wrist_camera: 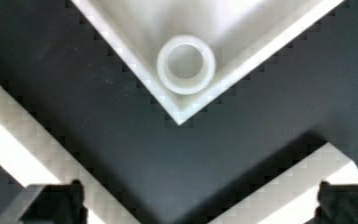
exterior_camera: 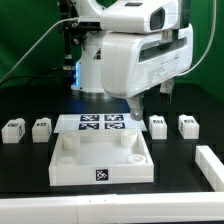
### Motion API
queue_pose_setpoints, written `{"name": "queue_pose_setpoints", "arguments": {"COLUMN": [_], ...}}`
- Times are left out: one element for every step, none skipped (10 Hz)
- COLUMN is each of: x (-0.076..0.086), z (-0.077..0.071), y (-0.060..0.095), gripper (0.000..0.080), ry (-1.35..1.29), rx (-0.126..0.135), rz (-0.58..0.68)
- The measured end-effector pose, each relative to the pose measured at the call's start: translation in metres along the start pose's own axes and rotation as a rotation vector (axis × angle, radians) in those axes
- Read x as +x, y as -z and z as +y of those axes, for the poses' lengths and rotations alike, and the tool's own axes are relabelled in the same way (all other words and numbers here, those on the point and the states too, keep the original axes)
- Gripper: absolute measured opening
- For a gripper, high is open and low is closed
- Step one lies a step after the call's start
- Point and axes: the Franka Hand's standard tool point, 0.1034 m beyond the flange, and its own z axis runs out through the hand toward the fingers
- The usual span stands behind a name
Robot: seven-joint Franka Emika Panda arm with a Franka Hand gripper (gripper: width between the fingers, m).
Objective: Assemble one leg
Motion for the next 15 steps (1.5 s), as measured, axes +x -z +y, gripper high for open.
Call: {"name": "queue_pose_setpoints", "arguments": {"x": [0.0,0.0,0.0,0.0,-0.001,-0.006,-0.014,-0.026,-0.037,-0.05,-0.061,-0.06,-0.059,-0.06,-0.06], "z": [0.0,0.0,0.0,0.0,0.0,-0.007,-0.018,-0.03,-0.037,-0.037,-0.035,-0.035,-0.035,-0.035,-0.035], "y": [0.0,0.0,0.0,0.0,0.0,-0.004,-0.008,-0.011,-0.011,-0.012,-0.014,-0.015,-0.015,-0.015,-0.016], "gripper": [0.065,0.065,0.065,0.065,0.065,0.065,0.065,0.065,0.065,0.065,0.065,0.065,0.065,0.065,0.065], "ry": [0.0,0.0,0.0,0.0,0.01,0.072,0.091,0.193,0.308,0.482,0.58,0.647,0.67,0.666,0.665], "rx": [0.0,0.0,0.0,0.0,-0.001,0.0,-0.003,-0.006,-0.007,-0.017,-0.026,-0.025,-0.024,-0.023,-0.022], "rz": [0.0,0.0,0.0,0.0,0.0,0.0,0.001,0.0,-0.003,0.002,0.004,-0.003,-0.003,-0.003,-0.003]}}
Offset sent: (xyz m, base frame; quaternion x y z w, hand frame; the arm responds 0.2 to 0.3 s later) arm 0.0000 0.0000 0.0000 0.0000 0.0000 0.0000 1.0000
